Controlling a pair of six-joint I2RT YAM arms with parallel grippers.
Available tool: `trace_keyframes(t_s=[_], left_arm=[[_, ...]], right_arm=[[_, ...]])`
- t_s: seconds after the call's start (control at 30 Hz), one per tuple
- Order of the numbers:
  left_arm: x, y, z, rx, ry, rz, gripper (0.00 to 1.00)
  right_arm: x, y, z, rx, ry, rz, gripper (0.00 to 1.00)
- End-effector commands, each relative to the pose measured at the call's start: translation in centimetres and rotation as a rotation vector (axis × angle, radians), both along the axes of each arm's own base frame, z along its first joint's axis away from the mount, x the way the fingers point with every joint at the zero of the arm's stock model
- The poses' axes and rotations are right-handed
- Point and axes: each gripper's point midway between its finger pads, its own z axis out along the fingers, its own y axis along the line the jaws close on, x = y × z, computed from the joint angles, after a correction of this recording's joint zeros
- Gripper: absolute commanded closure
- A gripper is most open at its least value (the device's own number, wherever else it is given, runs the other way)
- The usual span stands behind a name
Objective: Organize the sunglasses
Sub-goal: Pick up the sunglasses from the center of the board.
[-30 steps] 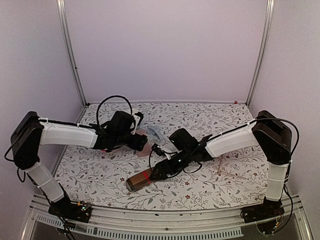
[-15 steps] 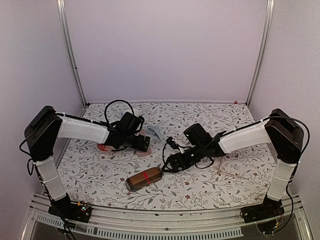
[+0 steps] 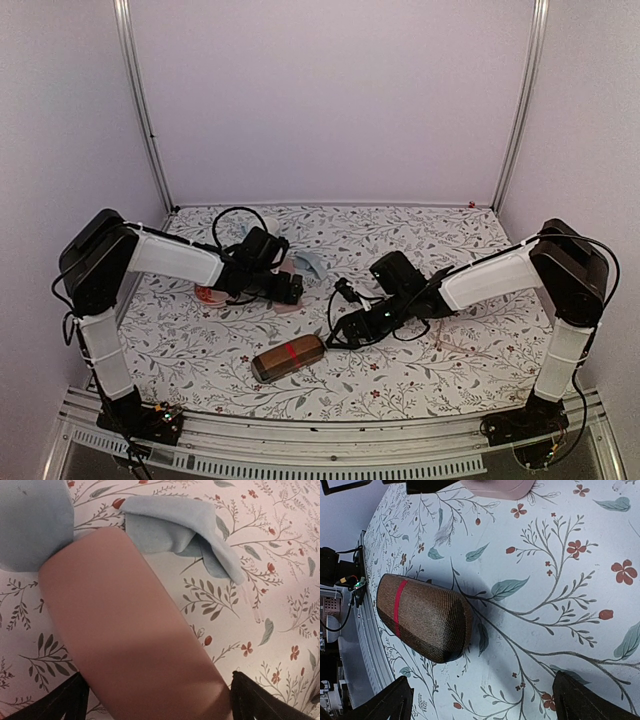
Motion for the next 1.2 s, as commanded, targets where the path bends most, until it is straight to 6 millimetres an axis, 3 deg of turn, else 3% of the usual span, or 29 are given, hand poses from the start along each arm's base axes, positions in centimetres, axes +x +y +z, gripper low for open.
trace_keyframes(t_s=[0.0,0.17,0.23,0.43,0.7,0.8,0.97,1.17], left_arm=[[0.5,-1.3,-0.9,-0.042,0.033,-0.03,0.01],[1.2,-2.4,-0.1,-0.061,0.025,-0.051,0.01],[1.2,-2.4,-2.0,-0.023,0.058,-0.055,0.01],[1.0,-2.5,-3.4,0.093,0.071,-0.072,0.02],[0.2,-1.4,-2.1,0.167,0.04,-0.056,0.17],[-0.4,-1.4,-1.4,0.151,0.038,-0.065,0.25],[-1.2,-1.8,2.0,0.049,-0.011,-0.093,0.39],[-3.0,-3.0,6.7,-0.147,-0.093,-0.168,0.59]], right_arm=[[0.1,-0.1,0.7,0.026,-0.015,0.001,0.01],[-0.1,-0.1,0.5,0.027,-0.008,0.004,0.01],[-0.1,-0.1,0.5,0.027,-0.006,0.004,0.01],[-0.1,-0.1,0.4,0.028,-0.006,0.004,0.01],[-0.1,-0.1,0.3,0.027,-0.003,0.006,0.01],[0.2,-0.1,0.4,0.029,-0.007,0.0,0.01],[0.9,-0.6,1.0,0.039,-0.018,-0.015,0.01],[2.3,-1.0,3.4,0.106,-0.062,-0.029,0.01]])
